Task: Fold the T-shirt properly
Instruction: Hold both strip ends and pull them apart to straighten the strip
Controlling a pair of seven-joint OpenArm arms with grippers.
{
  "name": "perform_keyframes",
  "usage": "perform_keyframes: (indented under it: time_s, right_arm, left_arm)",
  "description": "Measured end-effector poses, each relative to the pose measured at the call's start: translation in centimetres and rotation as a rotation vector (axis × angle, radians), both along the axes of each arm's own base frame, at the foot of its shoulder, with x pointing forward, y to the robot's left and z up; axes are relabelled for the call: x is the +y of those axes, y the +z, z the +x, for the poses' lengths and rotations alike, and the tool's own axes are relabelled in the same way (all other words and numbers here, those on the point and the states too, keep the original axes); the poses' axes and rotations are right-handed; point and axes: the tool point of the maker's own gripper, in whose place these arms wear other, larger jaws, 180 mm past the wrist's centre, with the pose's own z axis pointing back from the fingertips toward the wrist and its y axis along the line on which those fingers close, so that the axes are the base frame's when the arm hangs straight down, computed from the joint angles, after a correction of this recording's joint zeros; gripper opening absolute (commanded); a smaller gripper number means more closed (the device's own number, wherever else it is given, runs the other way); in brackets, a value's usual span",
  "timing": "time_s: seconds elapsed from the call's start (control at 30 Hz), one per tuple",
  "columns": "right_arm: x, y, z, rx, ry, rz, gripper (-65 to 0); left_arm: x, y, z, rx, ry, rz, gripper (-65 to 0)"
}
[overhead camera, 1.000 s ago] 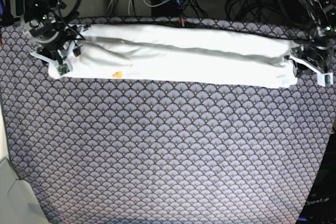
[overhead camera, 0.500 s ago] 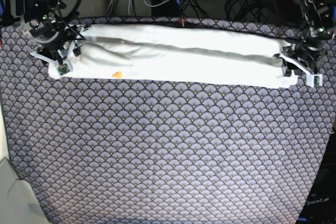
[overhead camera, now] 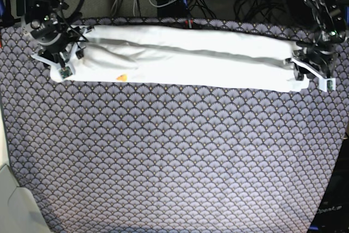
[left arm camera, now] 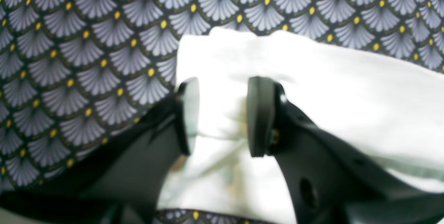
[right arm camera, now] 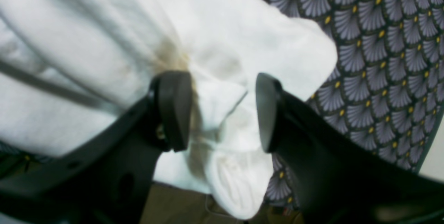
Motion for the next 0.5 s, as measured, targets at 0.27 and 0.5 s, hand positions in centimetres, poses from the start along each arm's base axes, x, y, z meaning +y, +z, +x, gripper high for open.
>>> perform_keyframes:
  time_s: [0.27, 0.5]
  right_arm:
    - [0.7, -0.3, 0.7, -0.002, 0.020, 0.015, -34.0]
    - [0.7, -1.6, 0.6, 0.029, 0.011, 0.036, -34.0]
  left_arm:
    - [0.1, 0.0, 0.0, -0.001, 0.004, -0.001, -42.5]
    - [0.2, 0.0, 0.0, 0.001, 0.006, 0.003, -42.5]
